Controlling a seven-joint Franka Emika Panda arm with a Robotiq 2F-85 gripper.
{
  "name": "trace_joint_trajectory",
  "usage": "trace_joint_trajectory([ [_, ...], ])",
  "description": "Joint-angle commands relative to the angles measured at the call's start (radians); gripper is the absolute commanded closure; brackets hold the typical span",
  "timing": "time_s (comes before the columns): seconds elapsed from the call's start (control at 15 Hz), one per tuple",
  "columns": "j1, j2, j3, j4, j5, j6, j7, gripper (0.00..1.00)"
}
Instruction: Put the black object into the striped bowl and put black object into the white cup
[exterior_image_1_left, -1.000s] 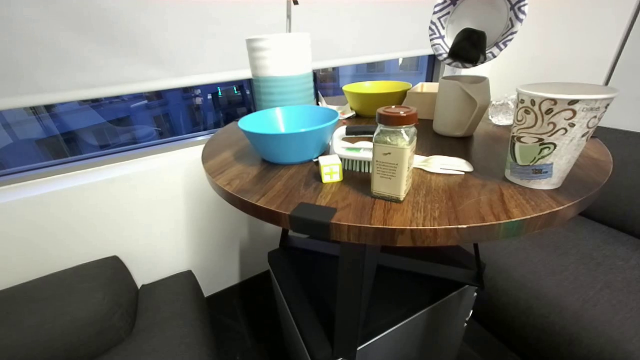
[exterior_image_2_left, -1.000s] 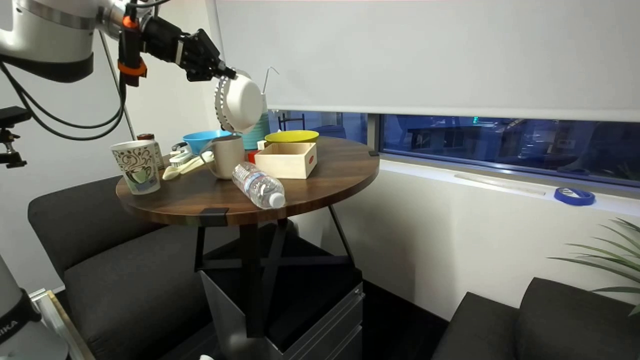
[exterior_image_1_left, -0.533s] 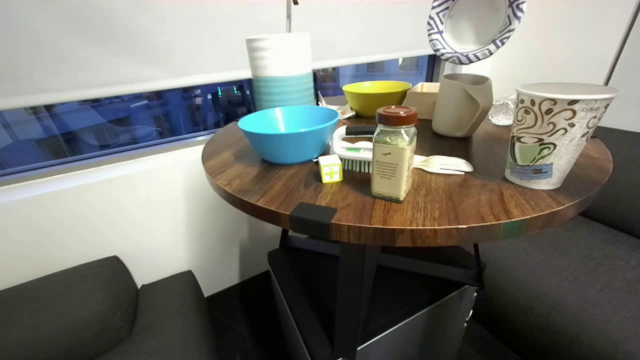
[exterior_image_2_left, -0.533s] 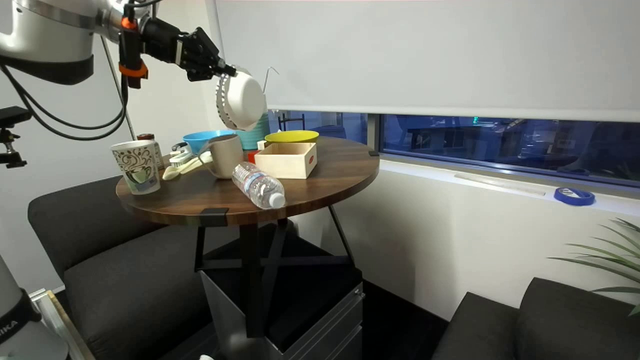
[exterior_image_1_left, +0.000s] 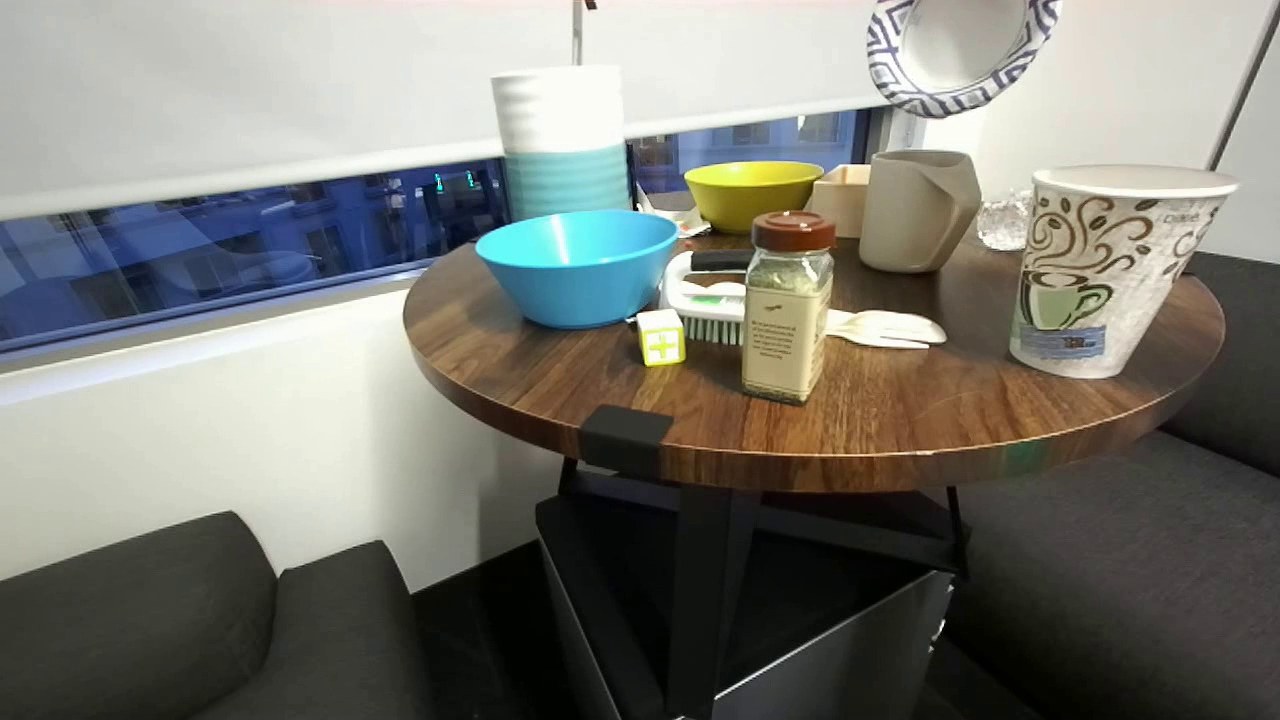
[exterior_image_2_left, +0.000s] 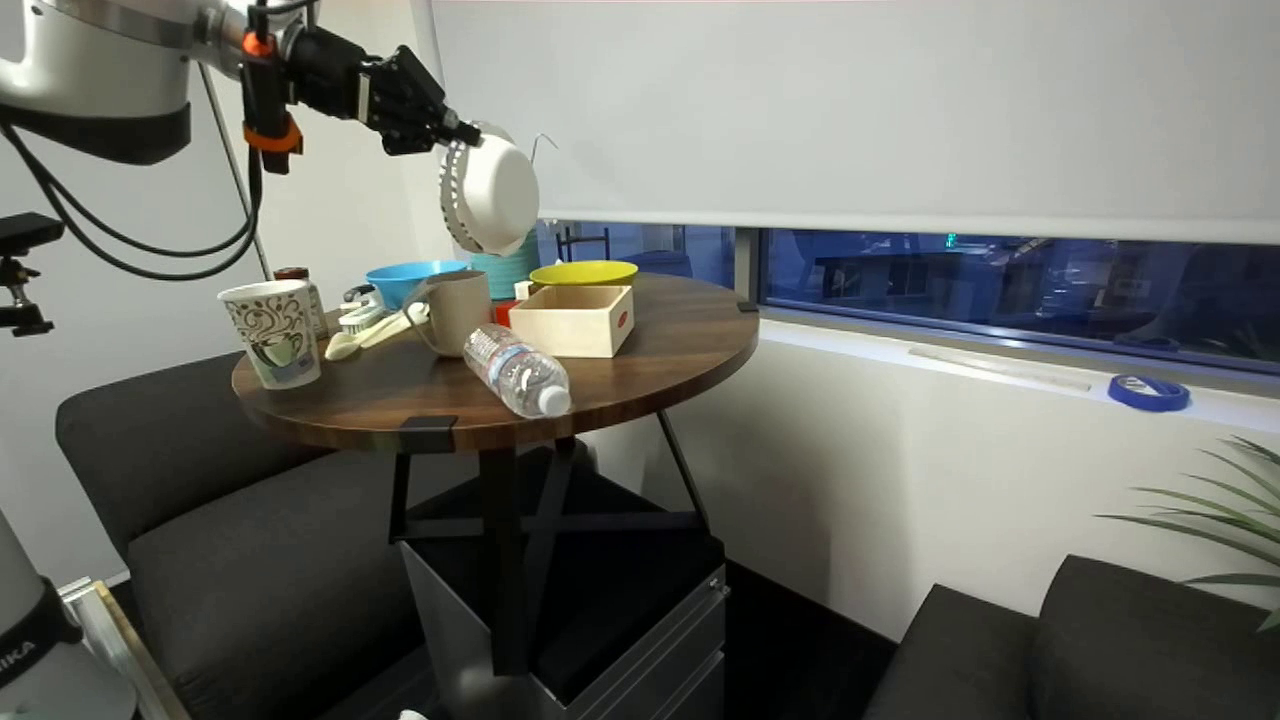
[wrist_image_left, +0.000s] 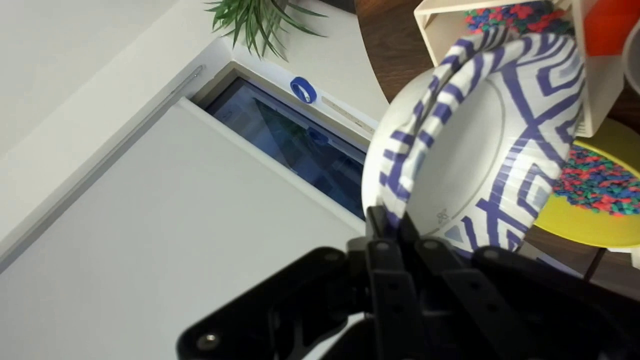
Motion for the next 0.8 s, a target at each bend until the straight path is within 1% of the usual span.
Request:
trace_joint_trajectory([
  [0.0,0.032,0.018,-0.062,0.030,0.028,-0.014,0.042,0.99],
  [0.2,0.063,0.029,-0.109,0.048,0.098,-0.010,0.036,0.99],
  [0.4,0.118,0.039,-0.152,0.066,0.246,-0.005,-0.009,0.99],
  [0.53,0.145,0.051,-0.160,0.082,0.359,-0.013,-0.045,0.99],
  [0.73,0.154,0.073,-0.155,0.106,0.528,-0.012,-0.101,0.99],
])
